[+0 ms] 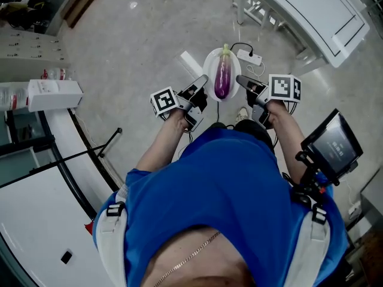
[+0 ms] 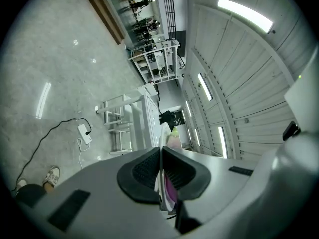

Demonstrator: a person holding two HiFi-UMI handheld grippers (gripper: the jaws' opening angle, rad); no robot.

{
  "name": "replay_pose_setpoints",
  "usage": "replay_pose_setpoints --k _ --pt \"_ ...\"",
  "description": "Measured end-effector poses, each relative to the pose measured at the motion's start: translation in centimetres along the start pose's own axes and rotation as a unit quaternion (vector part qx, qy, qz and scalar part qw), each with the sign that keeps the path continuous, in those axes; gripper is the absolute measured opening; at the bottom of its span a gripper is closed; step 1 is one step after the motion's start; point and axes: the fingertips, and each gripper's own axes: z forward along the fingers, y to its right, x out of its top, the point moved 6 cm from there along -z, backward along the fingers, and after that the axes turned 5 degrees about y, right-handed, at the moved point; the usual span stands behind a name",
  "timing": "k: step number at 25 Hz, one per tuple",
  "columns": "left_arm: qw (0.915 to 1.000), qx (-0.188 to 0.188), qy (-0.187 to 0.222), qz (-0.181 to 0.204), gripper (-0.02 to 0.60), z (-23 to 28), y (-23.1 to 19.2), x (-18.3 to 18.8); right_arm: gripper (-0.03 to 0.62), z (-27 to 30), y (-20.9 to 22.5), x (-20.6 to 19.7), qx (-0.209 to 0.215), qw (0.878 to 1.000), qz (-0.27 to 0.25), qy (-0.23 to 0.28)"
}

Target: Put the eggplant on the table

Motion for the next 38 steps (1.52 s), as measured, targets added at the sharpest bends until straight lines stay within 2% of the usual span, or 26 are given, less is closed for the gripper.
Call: replay_pose_setpoints --k 5,14,21,30,38 --pt "0.9998 -0.011 0.011 0.008 0.025 0.1 0.1 -0.2 0.011 0.0 0.1 0.3 0.008 1.0 -0.011 -0.006" --pt "0.9998 0.002 0.02 0.008 0.025 -0.3 -0.1 -0.1 0.011 0.4 0.2 0.4 0.012 1.0 -0.012 -0.012" --pt "0.9999 0.005 0.004 0.008 0.025 0.4 -0.2 -0.1 0.011 -0.1 0.6 0.4 0.004 1.0 -0.001 0.003" --pt "0.9981 0.037 -0.048 0.0 0.025 1.2 0.0 0.3 0.011 -0.6 1.2 -0.5 -0.013 0.998 0.055 0.026" --pt "0.9988 0.04 -0.026 -0.014 0.025 -0.1 -0.7 -0.5 0.011 -0.2 1.2 -1.0 -0.019 0.999 0.047 -0.003"
